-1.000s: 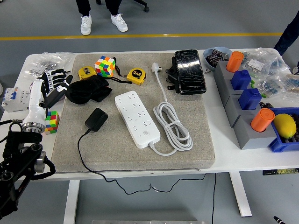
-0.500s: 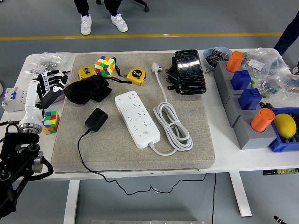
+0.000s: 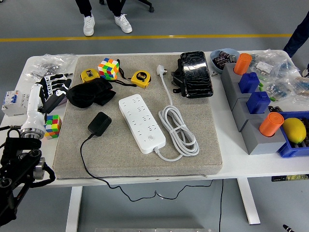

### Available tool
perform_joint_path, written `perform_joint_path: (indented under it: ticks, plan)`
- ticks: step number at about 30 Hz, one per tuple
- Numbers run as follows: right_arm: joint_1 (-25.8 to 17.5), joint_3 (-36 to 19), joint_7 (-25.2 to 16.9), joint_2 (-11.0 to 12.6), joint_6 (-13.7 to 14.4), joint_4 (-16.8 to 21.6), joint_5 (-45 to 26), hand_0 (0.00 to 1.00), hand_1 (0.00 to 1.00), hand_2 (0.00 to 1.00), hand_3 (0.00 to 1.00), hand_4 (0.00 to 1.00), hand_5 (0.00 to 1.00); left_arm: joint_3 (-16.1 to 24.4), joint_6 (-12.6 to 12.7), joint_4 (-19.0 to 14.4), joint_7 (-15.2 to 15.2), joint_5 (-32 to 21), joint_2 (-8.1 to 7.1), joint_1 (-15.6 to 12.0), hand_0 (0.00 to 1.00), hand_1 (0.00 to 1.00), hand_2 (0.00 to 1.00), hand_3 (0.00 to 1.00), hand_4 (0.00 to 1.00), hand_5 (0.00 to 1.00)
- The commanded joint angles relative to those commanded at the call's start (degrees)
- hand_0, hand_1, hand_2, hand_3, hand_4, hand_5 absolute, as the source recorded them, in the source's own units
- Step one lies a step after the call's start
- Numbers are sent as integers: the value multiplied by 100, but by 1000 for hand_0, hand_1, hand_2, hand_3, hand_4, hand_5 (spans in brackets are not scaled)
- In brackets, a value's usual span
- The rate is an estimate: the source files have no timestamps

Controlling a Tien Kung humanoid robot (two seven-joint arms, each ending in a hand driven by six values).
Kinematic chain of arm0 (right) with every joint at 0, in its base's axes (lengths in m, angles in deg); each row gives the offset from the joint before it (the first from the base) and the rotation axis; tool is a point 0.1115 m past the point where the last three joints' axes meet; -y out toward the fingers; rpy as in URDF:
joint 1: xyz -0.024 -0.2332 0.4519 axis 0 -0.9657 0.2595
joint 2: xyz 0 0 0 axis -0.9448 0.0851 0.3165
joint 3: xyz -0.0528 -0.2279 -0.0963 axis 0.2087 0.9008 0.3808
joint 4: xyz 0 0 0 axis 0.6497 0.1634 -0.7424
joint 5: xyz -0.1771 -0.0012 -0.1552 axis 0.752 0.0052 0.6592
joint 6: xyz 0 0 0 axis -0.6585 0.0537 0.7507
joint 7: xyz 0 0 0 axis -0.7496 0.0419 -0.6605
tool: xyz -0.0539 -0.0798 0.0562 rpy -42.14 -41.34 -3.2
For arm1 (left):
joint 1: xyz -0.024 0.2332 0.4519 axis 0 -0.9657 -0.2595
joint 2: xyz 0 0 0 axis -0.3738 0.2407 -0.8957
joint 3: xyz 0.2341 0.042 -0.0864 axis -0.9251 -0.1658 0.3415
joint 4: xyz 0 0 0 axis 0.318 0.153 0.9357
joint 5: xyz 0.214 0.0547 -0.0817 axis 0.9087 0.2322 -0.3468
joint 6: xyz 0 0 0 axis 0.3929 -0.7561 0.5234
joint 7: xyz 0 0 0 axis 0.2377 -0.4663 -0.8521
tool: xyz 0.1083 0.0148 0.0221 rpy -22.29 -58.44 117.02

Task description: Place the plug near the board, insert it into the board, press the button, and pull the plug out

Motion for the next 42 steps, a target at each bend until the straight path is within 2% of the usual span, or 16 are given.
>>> perform_joint_path:
  ticks: [42]
  plan:
    - [-3, -152, 83, -44, -12, -9, 44, 570, 639, 602, 537, 919, 474, 175, -68, -158, -154, 97, 7, -68, 596, 647, 633, 666, 883, 546]
